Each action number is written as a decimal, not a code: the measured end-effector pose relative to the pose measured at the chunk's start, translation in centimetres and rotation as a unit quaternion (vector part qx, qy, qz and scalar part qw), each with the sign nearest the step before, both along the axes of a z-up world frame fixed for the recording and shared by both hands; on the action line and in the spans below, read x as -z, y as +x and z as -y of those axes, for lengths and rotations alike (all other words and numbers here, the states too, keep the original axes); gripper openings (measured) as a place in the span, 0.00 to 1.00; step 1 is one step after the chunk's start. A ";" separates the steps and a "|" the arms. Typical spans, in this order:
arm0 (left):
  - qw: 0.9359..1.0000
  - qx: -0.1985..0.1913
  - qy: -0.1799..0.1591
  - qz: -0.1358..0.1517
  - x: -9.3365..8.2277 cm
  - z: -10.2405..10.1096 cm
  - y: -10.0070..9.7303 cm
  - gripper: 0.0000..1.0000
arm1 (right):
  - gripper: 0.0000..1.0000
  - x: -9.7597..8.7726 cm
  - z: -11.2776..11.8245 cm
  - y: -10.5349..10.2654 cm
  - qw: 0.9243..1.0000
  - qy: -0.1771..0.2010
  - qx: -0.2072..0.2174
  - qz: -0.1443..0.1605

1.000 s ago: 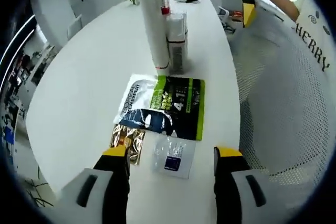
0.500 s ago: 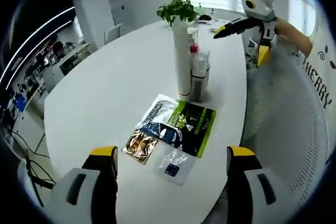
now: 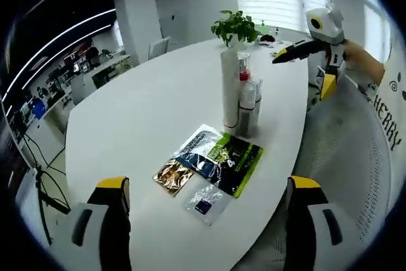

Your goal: Arrange the skincare products in the storage area until every visible bottle or jar stands upright without overlapping.

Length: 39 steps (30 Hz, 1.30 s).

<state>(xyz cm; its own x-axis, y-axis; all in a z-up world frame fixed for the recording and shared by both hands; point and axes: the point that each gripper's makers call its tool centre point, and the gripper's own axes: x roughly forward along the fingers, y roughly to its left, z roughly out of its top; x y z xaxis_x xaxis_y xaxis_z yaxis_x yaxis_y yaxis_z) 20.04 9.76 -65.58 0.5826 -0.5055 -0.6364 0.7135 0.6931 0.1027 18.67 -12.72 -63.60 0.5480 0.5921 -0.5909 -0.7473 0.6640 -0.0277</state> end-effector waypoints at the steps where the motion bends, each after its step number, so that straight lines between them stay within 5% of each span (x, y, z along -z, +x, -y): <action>1: 1.000 -0.006 -0.004 0.002 -0.1 -0.2 0.1 0.99 | 1.00 -0.1 0.0 0.0 1.000 0.000 0.001 0.001; 23: 0.998 -0.050 -0.042 0.023 -1.3 -0.9 -0.5 0.99 | 1.00 -0.9 -0.2 -0.5 1.000 -0.003 -0.006 0.014; 39: 0.998 -0.043 -0.047 0.027 -1.8 -0.4 -0.7 0.99 | 1.00 -0.8 -0.7 -0.5 1.000 -0.005 -0.013 0.015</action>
<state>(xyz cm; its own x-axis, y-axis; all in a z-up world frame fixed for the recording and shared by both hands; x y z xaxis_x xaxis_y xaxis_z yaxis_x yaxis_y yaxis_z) 19.37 10.15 -63.77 0.6587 -0.5080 -0.5550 0.6465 0.7595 0.0720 18.15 -12.05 -62.76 0.5494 0.6014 -0.5801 -0.7634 0.6435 -0.0560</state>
